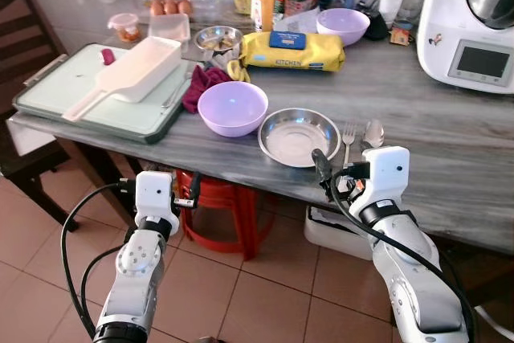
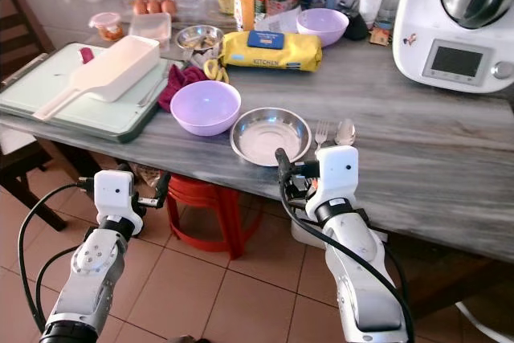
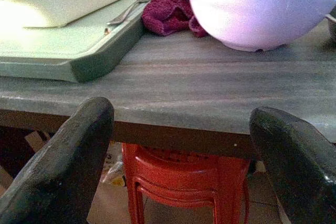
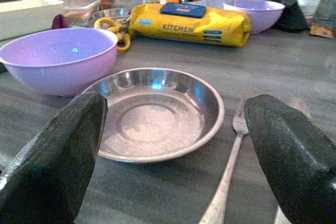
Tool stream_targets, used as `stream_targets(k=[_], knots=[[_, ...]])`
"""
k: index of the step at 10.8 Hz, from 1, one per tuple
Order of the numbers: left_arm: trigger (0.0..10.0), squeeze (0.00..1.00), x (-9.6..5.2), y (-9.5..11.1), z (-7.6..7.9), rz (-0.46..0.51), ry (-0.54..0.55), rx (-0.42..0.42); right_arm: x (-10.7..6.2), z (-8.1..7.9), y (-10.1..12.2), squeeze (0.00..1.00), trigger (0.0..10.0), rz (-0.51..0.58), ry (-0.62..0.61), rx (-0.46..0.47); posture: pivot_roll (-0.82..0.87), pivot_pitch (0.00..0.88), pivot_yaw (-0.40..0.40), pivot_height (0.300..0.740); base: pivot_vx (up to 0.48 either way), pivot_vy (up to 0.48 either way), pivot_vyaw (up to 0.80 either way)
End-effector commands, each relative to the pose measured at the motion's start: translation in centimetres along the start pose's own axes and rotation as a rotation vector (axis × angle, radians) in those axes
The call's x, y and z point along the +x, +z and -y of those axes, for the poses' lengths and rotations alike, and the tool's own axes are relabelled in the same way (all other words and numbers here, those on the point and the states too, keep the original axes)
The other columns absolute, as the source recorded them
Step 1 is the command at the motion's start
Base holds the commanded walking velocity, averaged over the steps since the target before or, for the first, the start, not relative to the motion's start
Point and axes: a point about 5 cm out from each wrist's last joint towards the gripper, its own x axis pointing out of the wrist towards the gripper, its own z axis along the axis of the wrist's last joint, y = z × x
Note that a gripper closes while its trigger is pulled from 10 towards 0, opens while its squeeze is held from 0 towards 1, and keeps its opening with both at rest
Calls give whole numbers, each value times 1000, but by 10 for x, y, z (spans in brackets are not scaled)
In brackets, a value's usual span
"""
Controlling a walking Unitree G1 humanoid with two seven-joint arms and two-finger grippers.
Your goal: Setting the table
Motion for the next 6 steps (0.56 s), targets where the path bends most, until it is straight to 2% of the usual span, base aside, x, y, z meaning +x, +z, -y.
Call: stream_targets(k=[1, 4, 6], knots=[[10000, 0, 2, 0, 2, 10, -11, 3, 0, 2, -3, 0, 10000, -6, -16, 0, -25, 62, 49, 740, 0, 0, -769], [10000, 0, 7, 2, 8, 18, -24, -14, 4, 2, -3, 0, 10000, 1, -20, 2, -16, 59, 49, 740, 0, 0, -756], [10000, 0, 8, 3, 10, 23, -22, -22, 6, 0, -3, 0, 10000, 4, -15, 6, -7, 57, 46, 740, 0, 0, -559]])
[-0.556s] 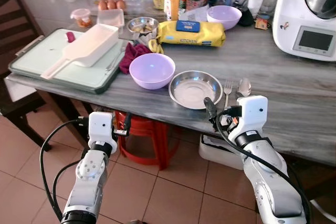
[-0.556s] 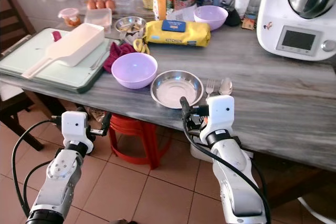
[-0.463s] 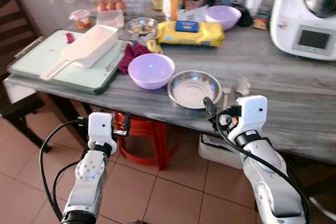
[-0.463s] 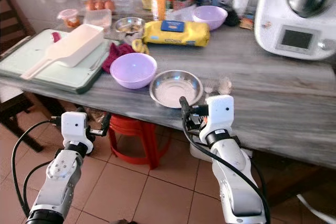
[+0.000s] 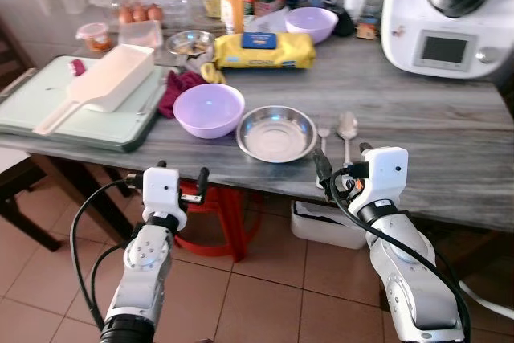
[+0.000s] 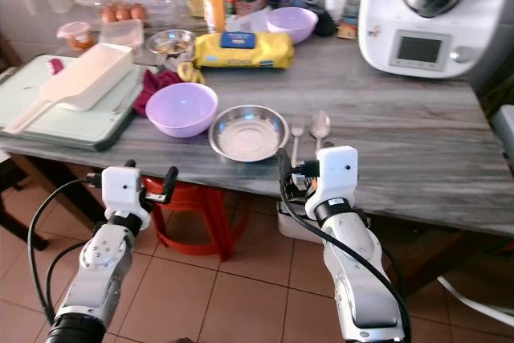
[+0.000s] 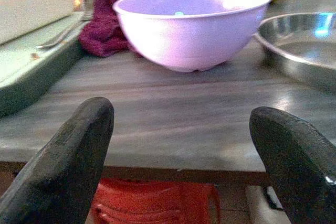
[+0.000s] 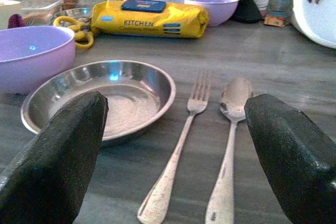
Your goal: Setting the table
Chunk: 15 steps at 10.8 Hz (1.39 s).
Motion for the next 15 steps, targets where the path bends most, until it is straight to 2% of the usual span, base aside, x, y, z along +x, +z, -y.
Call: stream_targets(k=[1, 4, 15], knots=[[10000, 0, -1, -1, -3, -7, 13, 3, 3, -1, 0, 0, 10000, 4, 8, -2, -4, 57, 44, 740, 0, 0, 0], [10000, 0, -5, -3, -3, -11, 11, 6, 5, -2, 0, 0, 10000, 7, 14, -14, 3, 64, 39, 740, 0, 0, 0], [10000, 0, -8, -3, -6, -19, 10, 21, 6, -4, -4, 0, 10000, 4, 15, -8, 8, 74, 45, 740, -324, 0, 0]])
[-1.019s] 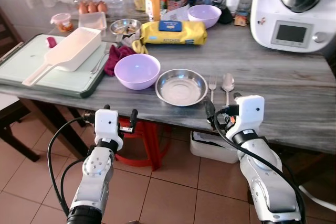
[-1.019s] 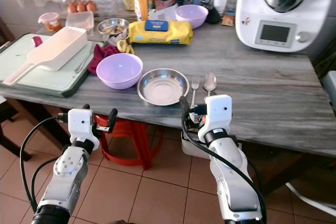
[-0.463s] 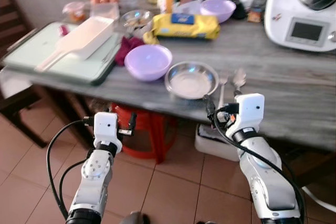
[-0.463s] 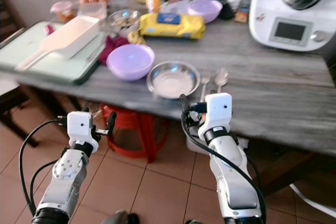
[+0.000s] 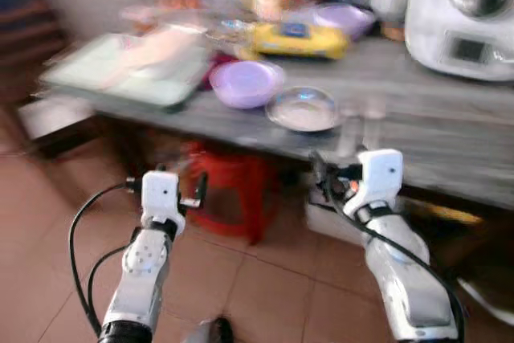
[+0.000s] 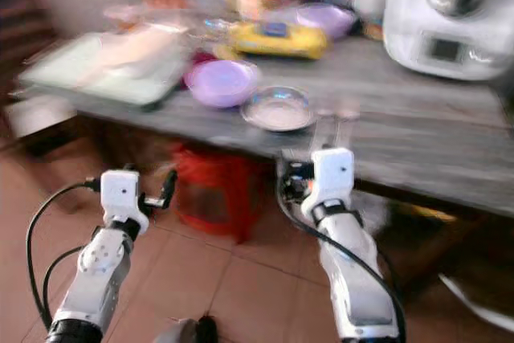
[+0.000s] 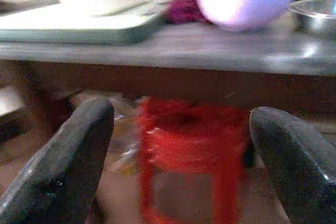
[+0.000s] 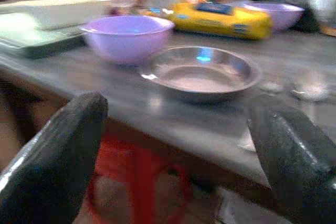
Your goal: Setting the table
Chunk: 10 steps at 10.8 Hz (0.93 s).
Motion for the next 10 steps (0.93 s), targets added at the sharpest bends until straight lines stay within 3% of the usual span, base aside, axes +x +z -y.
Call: stream_targets(k=[1, 7, 10], knots=[[10000, 0, -1, -2, -1, -19, -3, 6, -3, -2, -4, 0, 10000, -10, 1, 8, 9, 75, 46, 740, -356, 0, 0], [10000, 0, 1, 13, 4, 17, -51, 0, 0, -1, -3, 0, 10000, -1, -5, 9, 14, 73, 48, 740, -336, 0, 0], [10000, 0, -12, 40, 7, 76, -197, 38, 2, 1, 1, 0, 10000, 13, -14, 4, 19, 67, 47, 740, 0, 0, 0]])
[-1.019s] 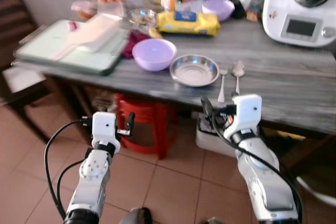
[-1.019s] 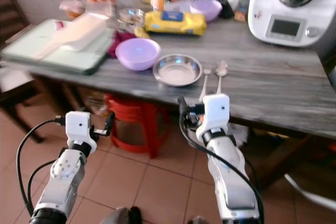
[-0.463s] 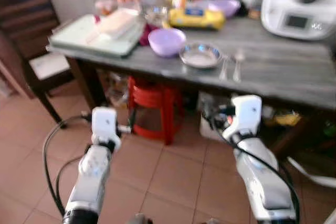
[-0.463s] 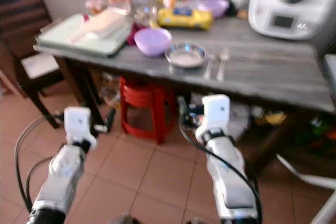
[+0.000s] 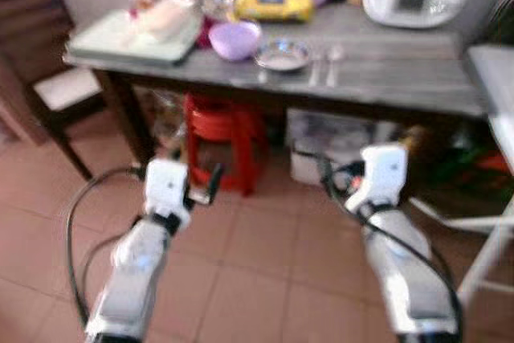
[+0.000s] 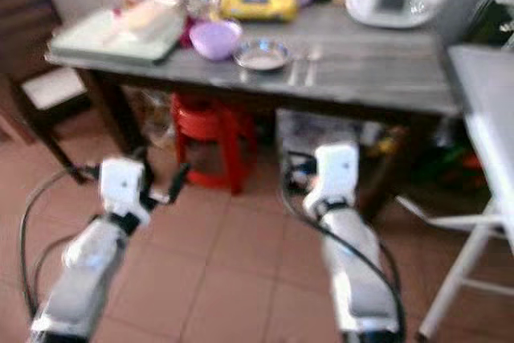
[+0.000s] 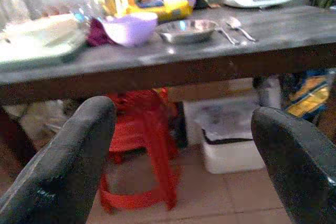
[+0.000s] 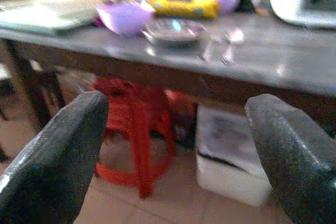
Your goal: Setting the table
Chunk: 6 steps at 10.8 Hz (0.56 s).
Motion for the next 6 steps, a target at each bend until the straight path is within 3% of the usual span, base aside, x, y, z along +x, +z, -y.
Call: stream_targets(k=[1, 3, 6], knots=[[10000, 0, -6, -1, -5, -6, 4, 33, 0, 4, 9, 0, 10000, 31, -16, -14, 17, 64, 47, 740, 0, 0, 0], [10000, 0, -28, -20, -21, -95, 166, 9, -25, 23, 0, 0, 10000, 0, -104, -58, 2, 65, 45, 740, 0, 0, 0], [10000, 0, -53, -36, -21, -139, 248, 1, -73, 43, -23, 0, 10000, -103, -155, -137, -23, 69, 50, 740, 0, 0, 0]])
